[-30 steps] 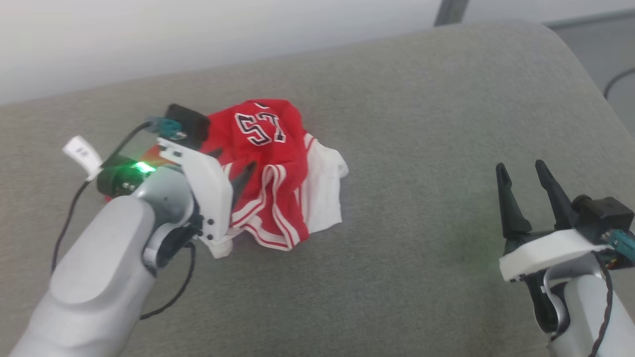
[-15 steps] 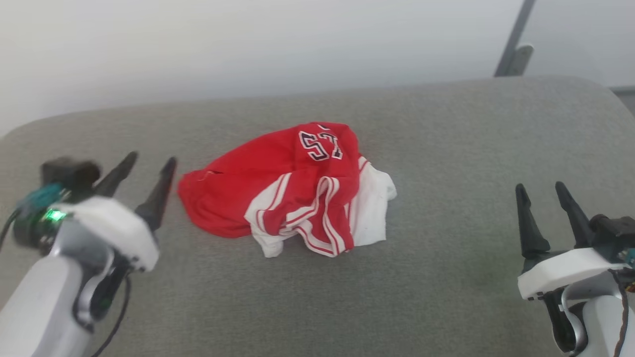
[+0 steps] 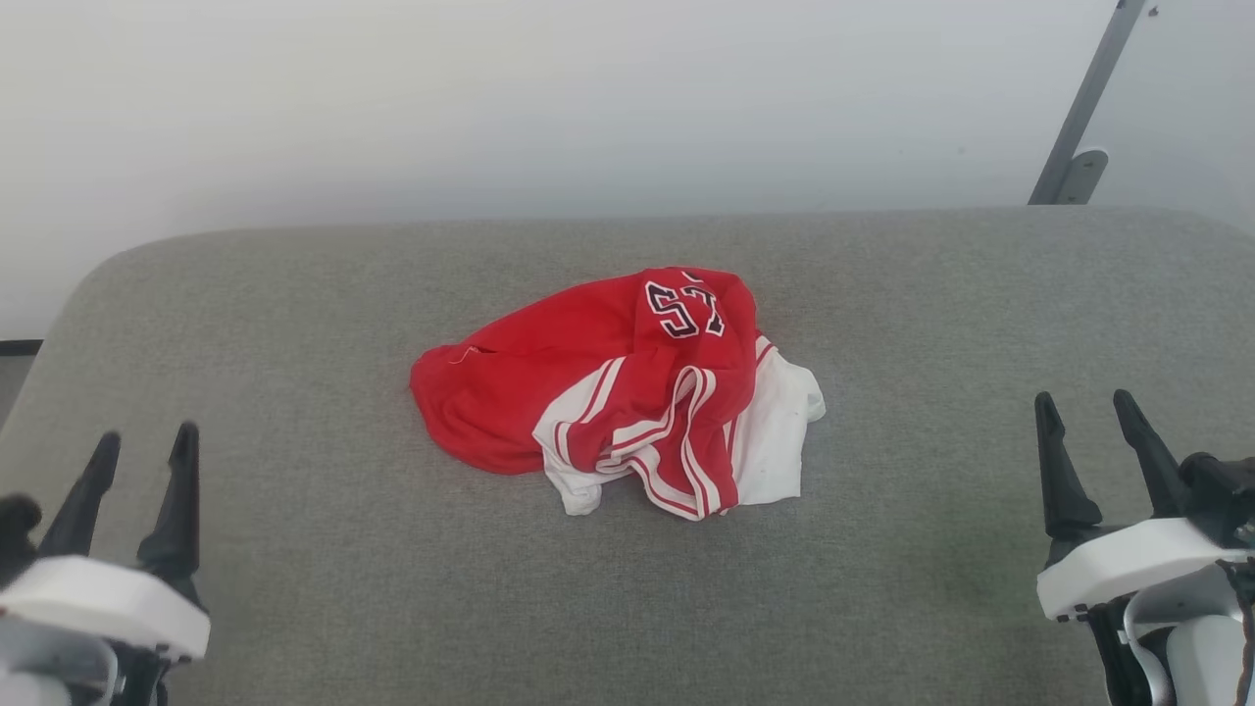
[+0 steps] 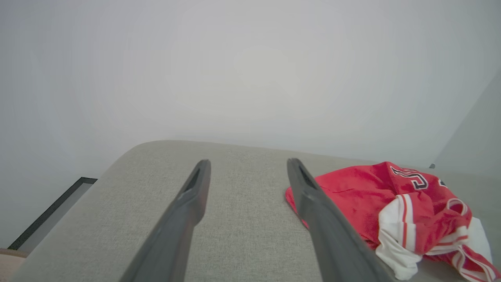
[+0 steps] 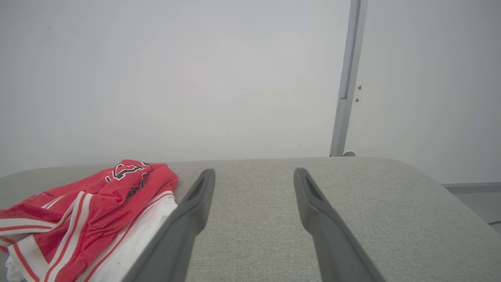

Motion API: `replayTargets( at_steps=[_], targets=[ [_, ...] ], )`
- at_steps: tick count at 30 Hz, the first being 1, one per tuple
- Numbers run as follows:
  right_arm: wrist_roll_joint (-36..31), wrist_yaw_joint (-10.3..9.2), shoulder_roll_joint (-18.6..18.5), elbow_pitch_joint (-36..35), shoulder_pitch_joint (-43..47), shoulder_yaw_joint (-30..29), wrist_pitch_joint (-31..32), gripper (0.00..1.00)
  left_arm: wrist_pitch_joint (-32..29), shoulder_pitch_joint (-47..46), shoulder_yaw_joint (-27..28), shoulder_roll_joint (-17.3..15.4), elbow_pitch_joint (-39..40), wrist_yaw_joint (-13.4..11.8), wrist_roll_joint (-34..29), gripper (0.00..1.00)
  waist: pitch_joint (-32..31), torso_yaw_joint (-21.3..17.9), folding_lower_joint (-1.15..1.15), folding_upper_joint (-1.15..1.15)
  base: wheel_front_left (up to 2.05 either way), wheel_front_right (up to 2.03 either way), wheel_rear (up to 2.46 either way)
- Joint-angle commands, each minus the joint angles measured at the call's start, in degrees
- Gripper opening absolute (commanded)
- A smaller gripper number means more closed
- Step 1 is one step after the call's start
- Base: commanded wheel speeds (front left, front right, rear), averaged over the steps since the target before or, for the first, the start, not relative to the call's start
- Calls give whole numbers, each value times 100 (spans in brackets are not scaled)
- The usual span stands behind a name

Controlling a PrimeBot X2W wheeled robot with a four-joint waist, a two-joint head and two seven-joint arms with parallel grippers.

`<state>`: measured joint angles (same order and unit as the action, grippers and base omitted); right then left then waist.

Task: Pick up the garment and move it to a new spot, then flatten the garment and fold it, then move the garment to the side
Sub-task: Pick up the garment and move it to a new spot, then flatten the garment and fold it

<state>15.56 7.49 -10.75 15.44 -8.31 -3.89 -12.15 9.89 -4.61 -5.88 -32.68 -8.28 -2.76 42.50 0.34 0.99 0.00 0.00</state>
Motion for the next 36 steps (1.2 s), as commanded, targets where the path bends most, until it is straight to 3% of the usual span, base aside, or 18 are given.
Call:
replayTargets(
  at_steps=[1,17,23,36],
  targets=[
    [11,0,1,-25,64,-17,22,100,100,146,68,18,-20,6,57,100,-8,23,0,0,0,0,0],
    [102,0,77,-148,124,-11,201,100,354,404,218,142,-22,90,171,100,17,177,0,0,0,0,0],
    [212,0,61,-101,-85,254,478,100,305,298,132,186,61,112,176,100,143,351,0,0,0,0,0],
    [522,0,-345,546,-965,1066,2294,100,256,-244,-331,548,145,211,80,100,835,1205,0,0,0,0,0]
  ],
)
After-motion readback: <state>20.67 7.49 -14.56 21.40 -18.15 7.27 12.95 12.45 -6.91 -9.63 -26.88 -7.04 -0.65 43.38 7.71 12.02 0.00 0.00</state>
